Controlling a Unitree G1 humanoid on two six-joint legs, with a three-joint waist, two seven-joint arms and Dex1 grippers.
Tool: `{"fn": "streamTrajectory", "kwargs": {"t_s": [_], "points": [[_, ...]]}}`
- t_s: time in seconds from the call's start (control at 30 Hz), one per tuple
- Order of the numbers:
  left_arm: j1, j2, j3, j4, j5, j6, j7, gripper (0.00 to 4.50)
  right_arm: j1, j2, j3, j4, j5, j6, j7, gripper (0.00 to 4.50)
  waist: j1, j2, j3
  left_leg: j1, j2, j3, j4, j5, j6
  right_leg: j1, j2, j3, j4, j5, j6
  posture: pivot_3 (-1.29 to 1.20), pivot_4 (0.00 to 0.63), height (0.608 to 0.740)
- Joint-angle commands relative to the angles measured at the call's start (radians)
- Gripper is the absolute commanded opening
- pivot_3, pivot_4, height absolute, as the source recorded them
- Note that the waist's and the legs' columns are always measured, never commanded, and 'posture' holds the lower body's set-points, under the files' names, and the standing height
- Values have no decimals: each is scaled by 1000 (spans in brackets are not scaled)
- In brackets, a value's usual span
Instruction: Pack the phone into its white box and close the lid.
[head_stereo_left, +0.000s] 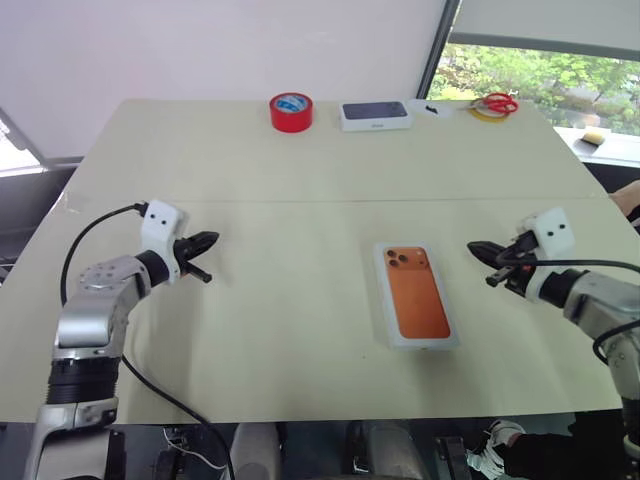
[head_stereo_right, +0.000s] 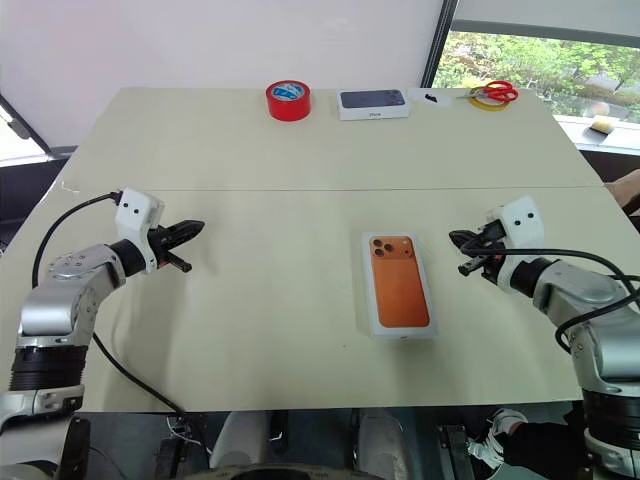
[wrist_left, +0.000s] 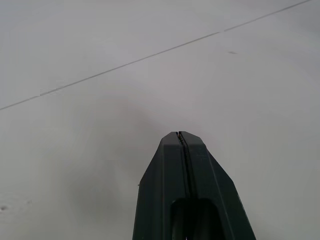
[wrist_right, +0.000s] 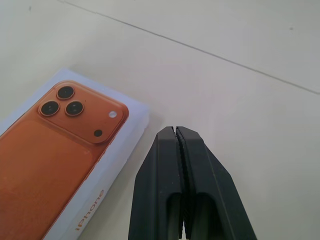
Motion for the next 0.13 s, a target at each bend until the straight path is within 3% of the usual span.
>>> {"fn": "streamTrajectory", "kwargs": {"t_s": [0.03,0.13], "points": [[-16,17,16,-33,-18,-12,6,0,-12,-2,-16,-39,-3,-15,-2,64,1,0,0,0,0,0,0,0,0,0,0,0,0,0,0,0,150,730],[-28,12,7,-26,-17,-16,11,0,-19,0,-9,-31,-8,-26,1,64,1,0,0,0,0,0,0,0,0,0,0,0,0,0,0,0,150,730]]}}
